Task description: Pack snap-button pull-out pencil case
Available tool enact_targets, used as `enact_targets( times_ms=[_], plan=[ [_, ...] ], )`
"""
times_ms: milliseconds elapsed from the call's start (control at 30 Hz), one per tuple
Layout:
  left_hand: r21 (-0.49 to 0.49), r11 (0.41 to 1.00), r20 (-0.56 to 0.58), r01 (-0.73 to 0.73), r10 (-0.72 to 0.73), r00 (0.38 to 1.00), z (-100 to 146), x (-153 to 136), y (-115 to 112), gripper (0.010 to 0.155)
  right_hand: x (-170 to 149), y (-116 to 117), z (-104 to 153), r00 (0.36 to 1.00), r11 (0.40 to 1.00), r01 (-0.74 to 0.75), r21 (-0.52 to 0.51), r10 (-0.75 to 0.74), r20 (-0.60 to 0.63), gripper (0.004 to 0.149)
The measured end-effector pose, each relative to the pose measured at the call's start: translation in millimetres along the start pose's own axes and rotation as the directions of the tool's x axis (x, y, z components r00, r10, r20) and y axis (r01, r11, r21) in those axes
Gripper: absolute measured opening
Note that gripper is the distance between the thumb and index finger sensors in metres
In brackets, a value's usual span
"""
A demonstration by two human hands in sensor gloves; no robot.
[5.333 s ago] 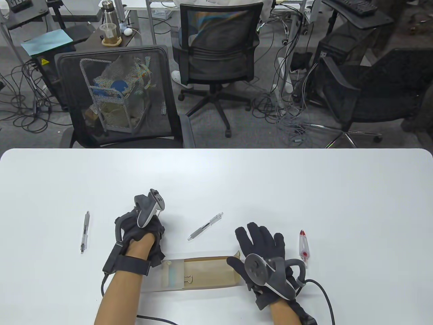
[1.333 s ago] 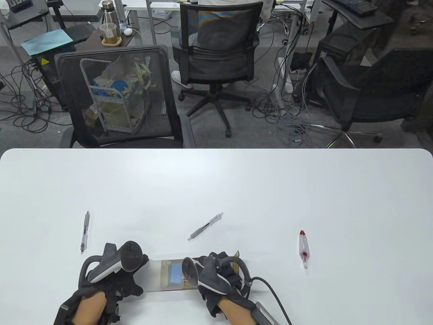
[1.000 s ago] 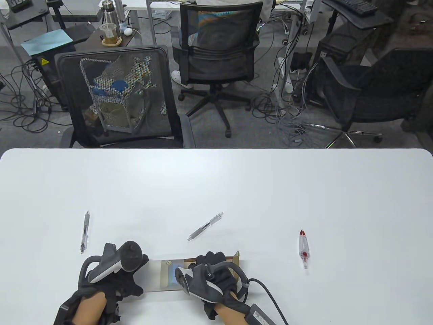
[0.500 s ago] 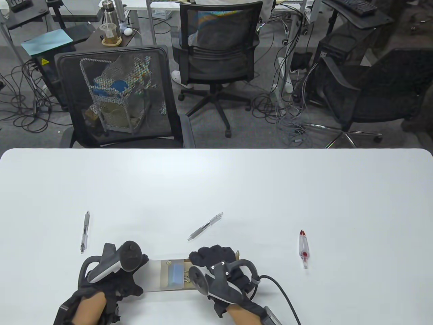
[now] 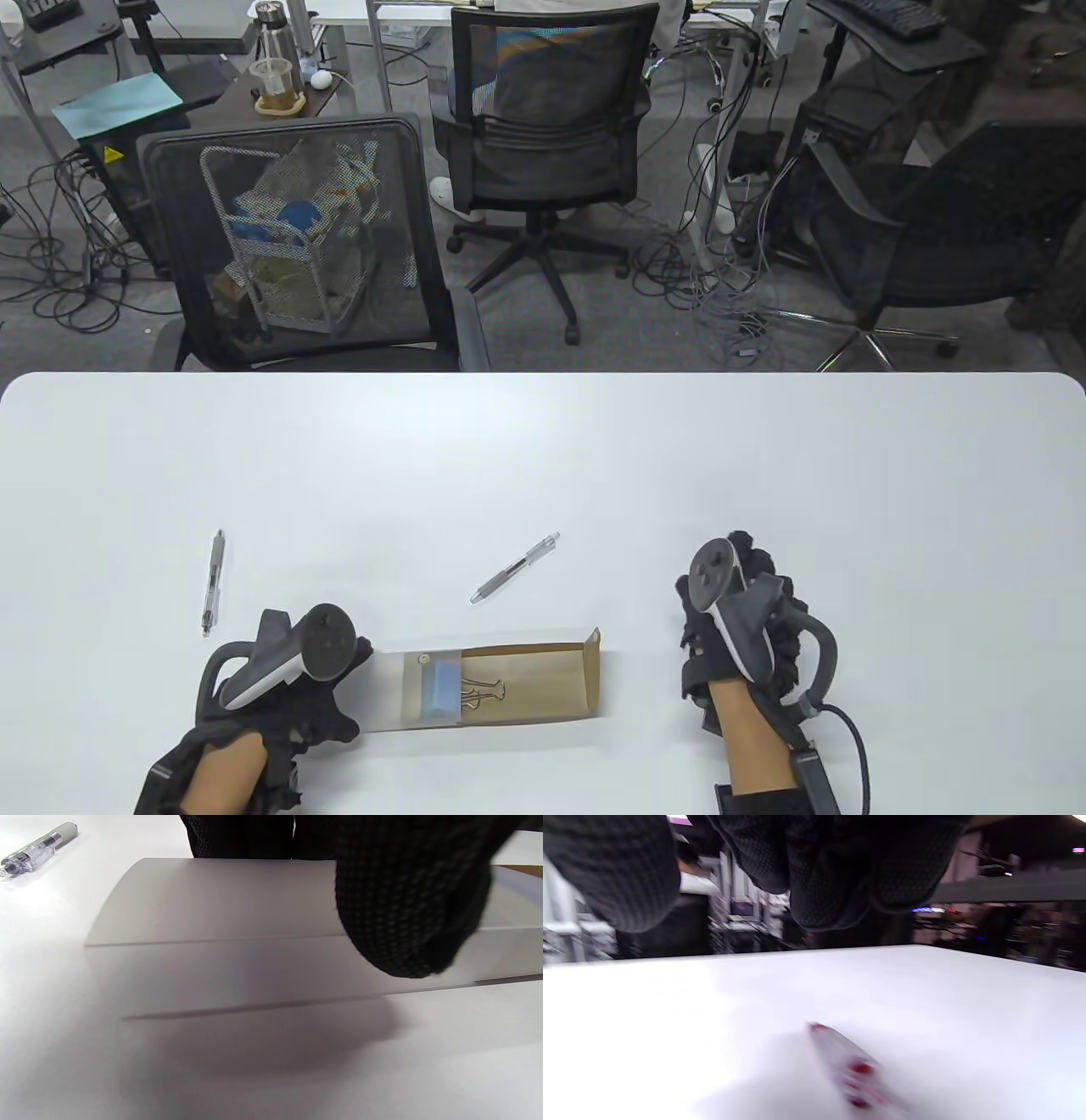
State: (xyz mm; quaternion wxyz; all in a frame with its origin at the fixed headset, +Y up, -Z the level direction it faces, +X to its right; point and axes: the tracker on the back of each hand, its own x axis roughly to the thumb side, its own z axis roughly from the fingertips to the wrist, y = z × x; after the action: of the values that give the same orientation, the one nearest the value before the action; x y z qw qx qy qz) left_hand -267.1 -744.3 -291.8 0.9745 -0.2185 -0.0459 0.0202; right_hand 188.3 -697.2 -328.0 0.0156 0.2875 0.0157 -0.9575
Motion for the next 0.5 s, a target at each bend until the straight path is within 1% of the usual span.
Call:
enact_targets(
  times_ms=[67,167,200,300,400,500],
  plan=[
    [0.0,1.0,0.0,0.0,0.0,1.0,0,0,0,0.091,-7,15,-11,0.998,0.998,-0.05,0.023,0.051,-0.046,0.078],
    [0.0,1.0,0.0,0.0,0.0,1.0,0,0,0,0.091,-14,34,-21,0.99,0.987,-0.096,0.132,0.108,-0.087,0.078],
    [0.0,1.0,0.0,0.0,0.0,1.0,0,0,0,0.091,-16,41,-23,0.988,0.983,-0.104,0.153,0.12,-0.099,0.077],
    [-0.007,1.0,0.002,-0.004,0.004,1.0,0,0,0,0.091,-19,53,-27,0.981,0.975,-0.13,0.178,0.152,-0.116,0.073],
    [-0.008,1.0,0.002,-0.004,0.004,1.0,0,0,0,0.091,-20,59,-29,0.974,0.968,-0.158,0.194,0.184,-0.129,0.068],
    [-0.008,1.0,0.002,-0.004,0.004,1.0,0,0,0,0.091,-18,62,-30,0.97,0.968,-0.177,0.18,0.202,-0.136,0.061]
  ],
)
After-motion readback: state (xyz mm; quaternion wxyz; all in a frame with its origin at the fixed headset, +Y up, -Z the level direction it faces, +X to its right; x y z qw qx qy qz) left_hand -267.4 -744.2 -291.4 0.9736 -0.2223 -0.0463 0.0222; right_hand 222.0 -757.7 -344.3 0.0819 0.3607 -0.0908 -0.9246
